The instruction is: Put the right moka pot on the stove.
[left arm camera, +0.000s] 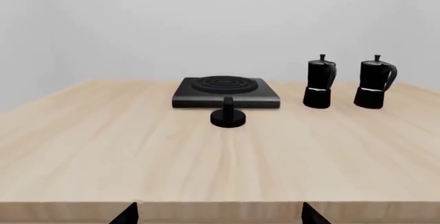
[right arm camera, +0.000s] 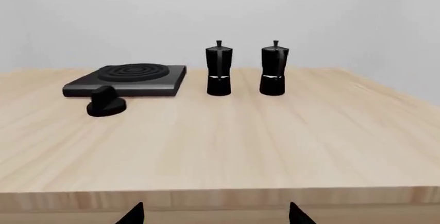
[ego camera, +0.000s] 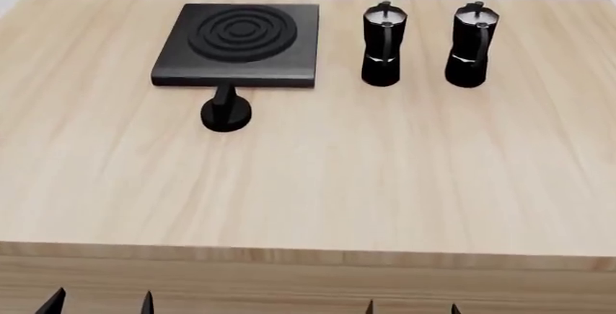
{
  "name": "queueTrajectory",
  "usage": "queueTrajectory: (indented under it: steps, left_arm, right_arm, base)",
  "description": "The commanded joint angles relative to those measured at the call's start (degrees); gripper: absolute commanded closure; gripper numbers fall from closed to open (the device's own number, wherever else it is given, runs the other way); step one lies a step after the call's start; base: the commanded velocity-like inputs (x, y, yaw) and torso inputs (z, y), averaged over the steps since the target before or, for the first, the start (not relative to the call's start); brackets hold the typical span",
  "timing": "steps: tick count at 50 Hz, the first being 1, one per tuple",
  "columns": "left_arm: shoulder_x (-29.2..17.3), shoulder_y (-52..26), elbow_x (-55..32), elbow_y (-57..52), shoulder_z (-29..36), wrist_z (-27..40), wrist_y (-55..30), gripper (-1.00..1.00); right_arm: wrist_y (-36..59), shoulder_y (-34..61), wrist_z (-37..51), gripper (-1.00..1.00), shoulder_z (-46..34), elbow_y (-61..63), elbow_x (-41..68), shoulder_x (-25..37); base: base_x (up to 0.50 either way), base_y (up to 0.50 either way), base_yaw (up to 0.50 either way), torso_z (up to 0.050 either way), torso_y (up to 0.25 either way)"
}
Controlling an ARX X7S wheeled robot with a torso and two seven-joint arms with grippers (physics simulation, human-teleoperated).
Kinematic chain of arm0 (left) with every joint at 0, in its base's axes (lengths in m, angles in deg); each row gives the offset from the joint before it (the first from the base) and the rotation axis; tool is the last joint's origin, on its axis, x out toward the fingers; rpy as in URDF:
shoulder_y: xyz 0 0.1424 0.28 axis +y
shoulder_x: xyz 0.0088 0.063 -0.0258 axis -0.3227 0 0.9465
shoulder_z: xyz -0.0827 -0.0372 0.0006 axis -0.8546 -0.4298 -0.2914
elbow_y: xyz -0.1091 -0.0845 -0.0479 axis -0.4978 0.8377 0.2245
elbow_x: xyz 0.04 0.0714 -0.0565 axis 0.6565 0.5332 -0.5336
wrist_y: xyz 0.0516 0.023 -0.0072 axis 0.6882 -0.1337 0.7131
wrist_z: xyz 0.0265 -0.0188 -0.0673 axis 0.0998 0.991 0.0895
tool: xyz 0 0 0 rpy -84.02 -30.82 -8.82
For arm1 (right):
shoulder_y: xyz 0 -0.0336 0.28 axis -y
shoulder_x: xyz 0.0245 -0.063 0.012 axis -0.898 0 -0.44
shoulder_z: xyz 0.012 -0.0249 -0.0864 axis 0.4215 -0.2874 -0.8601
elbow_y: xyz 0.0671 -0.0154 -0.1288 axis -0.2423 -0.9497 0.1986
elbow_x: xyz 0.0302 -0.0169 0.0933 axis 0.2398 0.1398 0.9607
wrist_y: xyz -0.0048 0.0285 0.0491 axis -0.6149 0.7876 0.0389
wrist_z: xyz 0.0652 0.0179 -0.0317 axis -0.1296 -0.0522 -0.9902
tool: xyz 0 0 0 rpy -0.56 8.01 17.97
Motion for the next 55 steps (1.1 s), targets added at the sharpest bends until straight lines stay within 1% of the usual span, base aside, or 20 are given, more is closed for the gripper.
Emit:
queueTrajectory:
  steps: [1,20,48,50,52,54,55]
  left_arm:
    - [-0.5,-0.1,-0.1,0.1,0.7,0.8,0.3,-1.0]
    - [-1.2,-0.3,-0.6,0.3,1.6,1.7,0.5,-1.0]
    - [-2.1,-0.3,-0.6,0.4,2.9,3.1,1.2,-1.0]
    - [-2.1,-0.4,-0.5,0.8,3.0,3.3,1.5,-1.0]
    - [-2.2,-0.4,-0.8,0.6,3.0,3.3,1.3,-1.0]
    - [-2.2,-0.6,-0.7,0.5,3.2,3.4,0.8,-1.0]
    - [-2.3,-0.6,-0.4,0.5,3.3,3.6,1.0,-1.0]
  right_arm:
    - [-0.8,0.5,0.4,-1.0,-0.6,-1.5,0.3,0.4]
    - [-0.5,0.3,1.4,-1.0,-1.7,-0.5,0.5,1.3]
    - [-0.8,0.0,2.5,-1.0,-2.6,0.3,1.4,2.3]
    - [-1.2,0.0,2.5,-1.0,-2.7,-0.1,1.3,2.3]
    - [-5.0,0.3,1.9,-1.0,-2.9,-4.4,1.1,1.9]
    - [-5.6,0.7,1.9,-1.0,-2.9,-5.4,1.2,1.9]
    - [-2.6,0.3,2.3,-1.0,-2.7,-1.9,1.9,2.3]
  base:
    - [0.21,0.0,0.0,0.0,0.0]
    - [0.22,0.01,0.0,0.0,0.0]
    - [0.22,0.07,0.0,0.0,0.0]
    - [0.21,0.07,0.0,0.0,0.0]
    - [0.21,0.07,0.0,0.0,0.0]
    - [0.22,0.07,0.0,0.0,0.0]
    - [0.22,0.07,0.0,0.0,0.0]
